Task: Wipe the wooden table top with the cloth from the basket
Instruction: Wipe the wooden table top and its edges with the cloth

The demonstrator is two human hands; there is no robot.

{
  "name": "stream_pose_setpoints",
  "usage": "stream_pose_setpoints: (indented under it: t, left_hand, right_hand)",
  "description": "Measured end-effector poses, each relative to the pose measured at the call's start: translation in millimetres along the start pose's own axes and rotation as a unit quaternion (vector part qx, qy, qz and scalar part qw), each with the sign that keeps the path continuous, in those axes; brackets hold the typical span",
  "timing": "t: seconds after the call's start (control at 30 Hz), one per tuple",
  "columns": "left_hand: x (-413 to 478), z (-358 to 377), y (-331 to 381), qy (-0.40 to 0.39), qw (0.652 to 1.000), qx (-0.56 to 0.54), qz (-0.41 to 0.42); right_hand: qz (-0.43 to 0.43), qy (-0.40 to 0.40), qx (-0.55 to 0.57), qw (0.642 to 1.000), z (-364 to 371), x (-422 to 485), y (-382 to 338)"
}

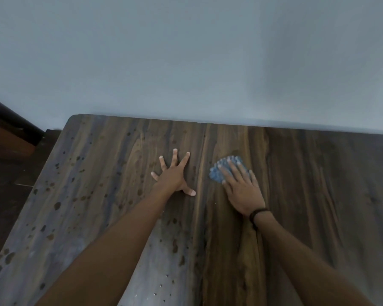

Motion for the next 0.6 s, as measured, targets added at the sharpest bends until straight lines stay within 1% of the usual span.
stream_pose_setpoints:
  t: [0.07, 0.13, 0.2, 0.27, 0.33, 0.4, 0.47, 0.53, 0.57, 0.6]
  left_hand:
    - [0.9, 0.2, 0.7, -0.002, 1.000, -0.001, 0.001]
    - [1.3, 1.3, 0.2, -0.001, 1.000, -0.002, 0.001]
    - [1.0, 0.7, -1.4, 0.003, 1.000, -0.003, -0.001]
    - [3.0, 1.5, -3.1, 0.002, 1.000, -0.006, -0.002]
    - [4.8, 1.4, -2.5, 0.001, 1.000, -0.008, -0.002]
    - [6.2, 0.3, -0.6, -0.001, 1.000, -0.006, -0.002]
    - [7.1, 1.6, -0.4, -0.006, 1.000, -0.008, -0.005]
    - [6.3, 2.0, -2.2, -0.006, 1.000, -0.006, -0.008]
    - [6.2, 1.6, -3.2, -0.006, 1.000, -0.006, -0.010]
    - [6.9, 2.2, -3.6, -0.007, 1.000, -0.007, -0.009]
  right_hand:
    - [0.055, 0.008, 0.034, 0.998, -18.5, 44.0, 15.8]
    - [0.113, 0.010, 0.047, 0.992, -24.9, 67.8, 24.8]
    - [0.101, 0.017, 0.048, 0.994, -17.5, 53.9, 8.7]
    - [0.046, 0.022, 0.032, 0.998, -4.2, 14.9, -10.7]
    - [0.019, 0.021, 0.019, 0.999, -0.9, 4.0, -9.0]
    - [0.037, 0.025, 0.027, 0.999, -13.0, 39.6, 2.9]
    - [0.092, 0.033, 0.055, 0.994, -31.9, 89.1, 18.3]
    - [0.140, 0.023, 0.072, 0.987, -40.1, 119.5, 25.9]
    - [0.146, 0.023, 0.075, 0.986, -38.1, 121.0, 21.2]
    - [0.133, 0.022, 0.071, 0.988, -33.7, 113.5, 11.0]
Point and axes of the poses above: each hand's wrist, its own x-axis towards the middle knuckle, its own z-axis out of the palm, y = z × x, the point moved 10 cm from there along x, towards the middle knuckle, and after that the axes turned 11 degrees about z, right-handed, at the moved point
